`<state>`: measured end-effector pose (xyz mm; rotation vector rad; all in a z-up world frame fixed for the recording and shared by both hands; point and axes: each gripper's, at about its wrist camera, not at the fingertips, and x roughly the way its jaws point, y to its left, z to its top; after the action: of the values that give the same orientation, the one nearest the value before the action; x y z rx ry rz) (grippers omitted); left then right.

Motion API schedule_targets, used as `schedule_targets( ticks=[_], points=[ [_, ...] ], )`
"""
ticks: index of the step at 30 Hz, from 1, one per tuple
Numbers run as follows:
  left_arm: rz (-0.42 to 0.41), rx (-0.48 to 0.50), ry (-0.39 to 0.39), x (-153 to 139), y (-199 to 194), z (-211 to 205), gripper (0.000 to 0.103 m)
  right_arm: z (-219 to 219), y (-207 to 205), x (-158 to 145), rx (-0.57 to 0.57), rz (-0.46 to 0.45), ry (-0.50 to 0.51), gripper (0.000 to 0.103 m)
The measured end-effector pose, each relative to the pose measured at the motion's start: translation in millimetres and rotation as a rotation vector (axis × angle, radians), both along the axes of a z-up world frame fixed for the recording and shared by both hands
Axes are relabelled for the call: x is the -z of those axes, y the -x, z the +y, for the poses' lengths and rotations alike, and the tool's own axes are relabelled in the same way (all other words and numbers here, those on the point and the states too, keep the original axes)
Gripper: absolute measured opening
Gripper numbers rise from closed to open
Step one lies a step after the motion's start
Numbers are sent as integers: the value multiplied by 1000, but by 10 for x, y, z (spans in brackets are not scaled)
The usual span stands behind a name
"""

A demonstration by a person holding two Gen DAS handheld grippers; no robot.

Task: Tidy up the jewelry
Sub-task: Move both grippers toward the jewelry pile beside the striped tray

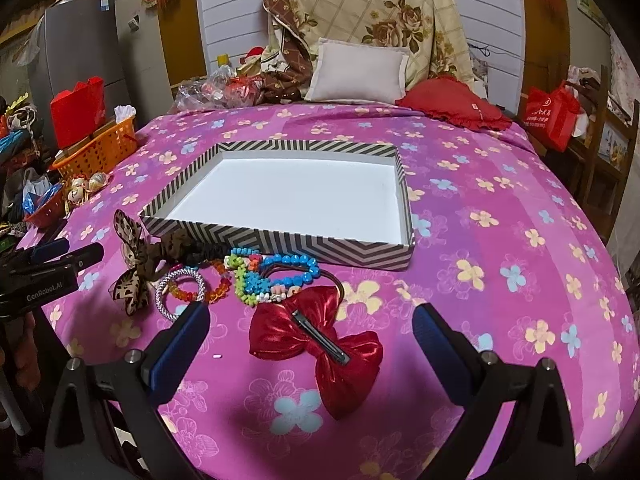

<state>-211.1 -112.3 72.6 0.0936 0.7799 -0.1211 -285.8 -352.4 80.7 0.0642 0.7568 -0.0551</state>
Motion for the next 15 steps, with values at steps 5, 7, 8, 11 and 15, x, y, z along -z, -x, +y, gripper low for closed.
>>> schedule_targets(
  ticks=[5, 7, 8, 11, 15],
  points=[
    [12, 2, 0, 18, -10, -4, 59, -2, 4, 15, -1, -11, 11, 103],
    [15, 3, 1, 23, -11, 0, 59, -4, 10, 17, -3, -7, 11, 103],
    [14, 3, 1, 23, -11, -2, 59, -9, 11, 21, -3, 1, 11, 103],
    [14, 4, 2, 31, -13, 4, 59, -18, 16, 38, -3, 3, 13, 103],
    [28, 11, 16, 56, -3, 26, 59, -45, 31, 83, -1, 23, 34, 103]
  ],
)
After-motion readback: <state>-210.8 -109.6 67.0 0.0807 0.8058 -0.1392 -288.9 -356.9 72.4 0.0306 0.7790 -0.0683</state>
